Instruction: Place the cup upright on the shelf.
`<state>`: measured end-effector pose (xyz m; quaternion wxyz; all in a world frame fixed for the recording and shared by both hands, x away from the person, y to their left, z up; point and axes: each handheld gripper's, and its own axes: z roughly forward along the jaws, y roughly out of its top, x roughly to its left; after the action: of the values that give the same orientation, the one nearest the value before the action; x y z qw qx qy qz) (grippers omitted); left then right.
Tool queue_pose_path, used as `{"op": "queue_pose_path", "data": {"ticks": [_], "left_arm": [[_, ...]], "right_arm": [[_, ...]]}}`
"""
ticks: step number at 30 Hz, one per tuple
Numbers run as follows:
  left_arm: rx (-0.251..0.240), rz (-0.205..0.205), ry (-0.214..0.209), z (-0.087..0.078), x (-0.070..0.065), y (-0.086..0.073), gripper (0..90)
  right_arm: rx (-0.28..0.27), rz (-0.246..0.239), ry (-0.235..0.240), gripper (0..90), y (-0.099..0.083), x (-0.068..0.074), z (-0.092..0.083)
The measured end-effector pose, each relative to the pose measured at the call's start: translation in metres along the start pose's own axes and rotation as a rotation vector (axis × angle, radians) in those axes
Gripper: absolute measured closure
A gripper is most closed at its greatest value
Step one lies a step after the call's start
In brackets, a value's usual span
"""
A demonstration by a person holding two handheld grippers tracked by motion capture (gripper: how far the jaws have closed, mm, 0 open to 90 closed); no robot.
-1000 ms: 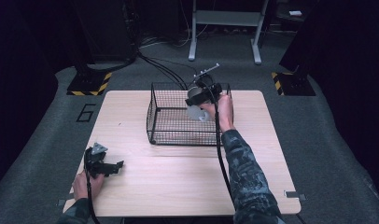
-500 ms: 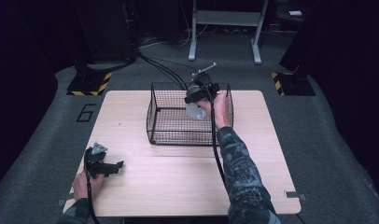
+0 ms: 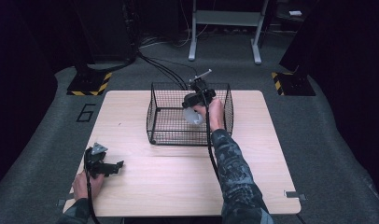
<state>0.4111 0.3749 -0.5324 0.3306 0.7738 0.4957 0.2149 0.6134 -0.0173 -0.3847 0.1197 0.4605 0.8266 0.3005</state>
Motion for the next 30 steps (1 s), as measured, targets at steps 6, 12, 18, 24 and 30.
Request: {"op": "queue_pose_path", "data": {"ticks": [6, 12, 18, 24, 30], "left_arm": [[0.0, 0.0, 0.0, 0.0, 0.0, 0.0, 0.0], [0.009, 0.012, -0.002, -0.001, 0.001, 0.0, 0.0], [0.0, 0.0, 0.0, 0.0, 0.0, 0.0, 0.0], [0.0, -0.001, 0.0, 0.0, 0.0, 0.0, 0.0], [0.0, 0.0, 0.0, 0.0, 0.0, 0.0, 0.0]], "right_arm": [[0.031, 0.027, 0.01, 5.5, -0.004, 0.001, 0.015], [0.059, 0.024, 0.005, 5.5, -0.008, 0.002, 0.027], [0.084, 0.005, -0.018, 5.4, -0.013, 0.003, 0.036], [0.1, 0.004, -0.03, 5.3, -0.016, 0.003, 0.039], [0.088, 0.002, -0.034, 4.9, -0.02, 0.004, 0.038]]}}
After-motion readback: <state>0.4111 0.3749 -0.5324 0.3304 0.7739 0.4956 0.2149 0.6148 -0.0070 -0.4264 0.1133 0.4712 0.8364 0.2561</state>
